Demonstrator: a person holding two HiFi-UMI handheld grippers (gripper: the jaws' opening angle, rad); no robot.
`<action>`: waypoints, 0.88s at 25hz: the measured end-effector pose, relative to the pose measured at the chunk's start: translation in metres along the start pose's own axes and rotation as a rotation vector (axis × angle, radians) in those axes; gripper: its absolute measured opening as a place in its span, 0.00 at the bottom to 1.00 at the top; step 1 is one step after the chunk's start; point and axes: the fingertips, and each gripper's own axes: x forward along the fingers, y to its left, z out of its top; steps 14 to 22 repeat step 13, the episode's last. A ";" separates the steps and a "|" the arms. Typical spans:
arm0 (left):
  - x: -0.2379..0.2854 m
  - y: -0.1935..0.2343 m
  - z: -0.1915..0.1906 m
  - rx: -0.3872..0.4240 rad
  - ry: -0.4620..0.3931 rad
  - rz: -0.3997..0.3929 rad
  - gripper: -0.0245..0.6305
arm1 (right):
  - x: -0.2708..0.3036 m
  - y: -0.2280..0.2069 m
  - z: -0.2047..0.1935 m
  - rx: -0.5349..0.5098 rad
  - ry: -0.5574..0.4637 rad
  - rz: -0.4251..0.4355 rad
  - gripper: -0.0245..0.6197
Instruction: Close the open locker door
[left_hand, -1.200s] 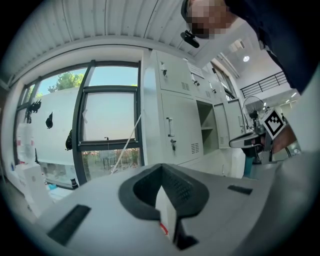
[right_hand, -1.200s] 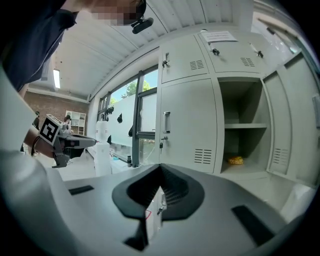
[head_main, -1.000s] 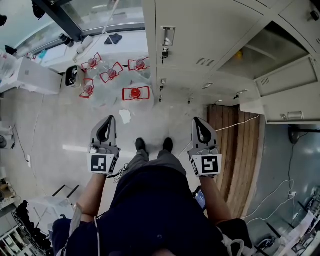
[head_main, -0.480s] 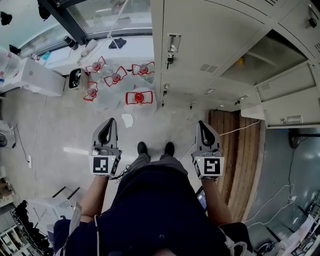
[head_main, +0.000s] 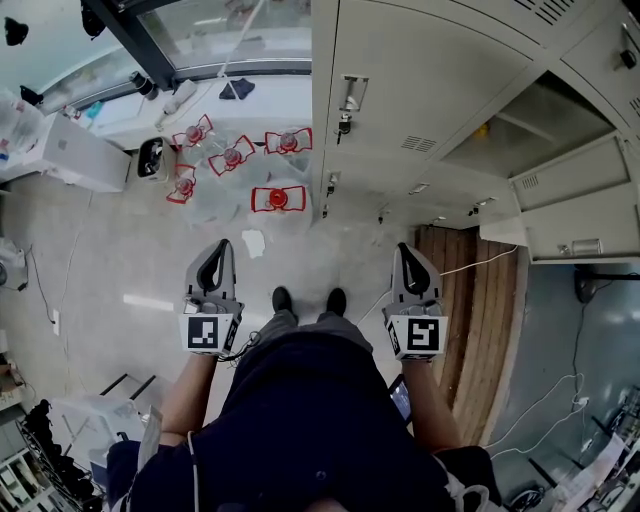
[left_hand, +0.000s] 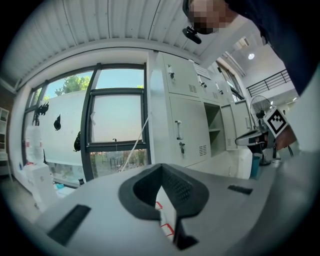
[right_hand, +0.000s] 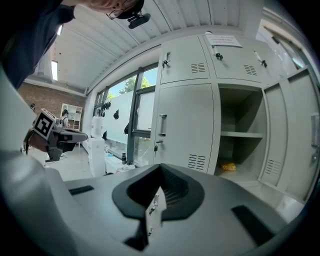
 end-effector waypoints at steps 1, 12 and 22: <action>0.000 0.001 -0.001 0.001 0.000 0.002 0.04 | 0.001 0.000 -0.001 -0.004 0.000 0.002 0.03; 0.002 0.003 -0.002 0.002 0.004 0.007 0.04 | 0.008 0.001 0.000 0.001 -0.002 0.008 0.03; 0.003 0.003 0.001 -0.005 -0.001 0.009 0.04 | 0.008 0.001 0.001 0.003 -0.003 0.007 0.03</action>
